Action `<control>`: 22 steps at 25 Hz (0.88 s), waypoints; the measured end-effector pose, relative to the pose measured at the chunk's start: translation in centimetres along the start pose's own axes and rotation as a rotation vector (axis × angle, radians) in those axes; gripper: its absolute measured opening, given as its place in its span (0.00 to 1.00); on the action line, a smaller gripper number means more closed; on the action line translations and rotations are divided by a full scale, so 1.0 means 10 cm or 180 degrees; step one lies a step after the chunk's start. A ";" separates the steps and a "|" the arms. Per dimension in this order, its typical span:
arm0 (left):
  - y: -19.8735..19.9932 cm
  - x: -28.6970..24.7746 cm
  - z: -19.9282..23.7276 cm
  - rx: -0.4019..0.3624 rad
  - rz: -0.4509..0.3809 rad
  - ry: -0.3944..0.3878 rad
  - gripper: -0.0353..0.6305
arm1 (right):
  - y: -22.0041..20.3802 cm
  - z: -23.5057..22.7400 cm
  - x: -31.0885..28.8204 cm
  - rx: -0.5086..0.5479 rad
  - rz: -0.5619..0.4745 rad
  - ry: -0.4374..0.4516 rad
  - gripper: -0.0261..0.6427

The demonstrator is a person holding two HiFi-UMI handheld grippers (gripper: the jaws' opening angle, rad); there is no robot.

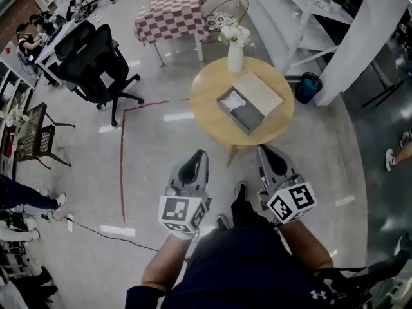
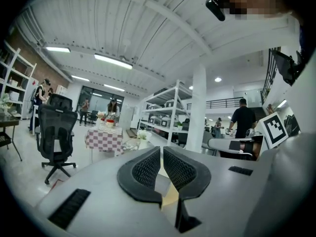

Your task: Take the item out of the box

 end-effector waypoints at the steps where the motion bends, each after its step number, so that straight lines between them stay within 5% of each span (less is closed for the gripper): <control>1: 0.03 -0.06 0.03 0.0005 -0.0009 0.0035 0.10 | 0.02 -0.05 -0.07 -0.0004 -0.0006 0.0024 0.05; 22: 0.40 -1.63 0.32 -0.0076 -0.0004 0.0294 0.10 | 0.34 -1.31 -1.37 -0.0144 0.0030 0.0335 0.05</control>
Point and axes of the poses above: the fingertips, and each gripper's own axes: x backward along the fingers, z to its left, y out of its top, the point moved 2 cm from there along x, backward along the fingers, and after that the axes turned 4 degrees about y, right-handed, at the moved point
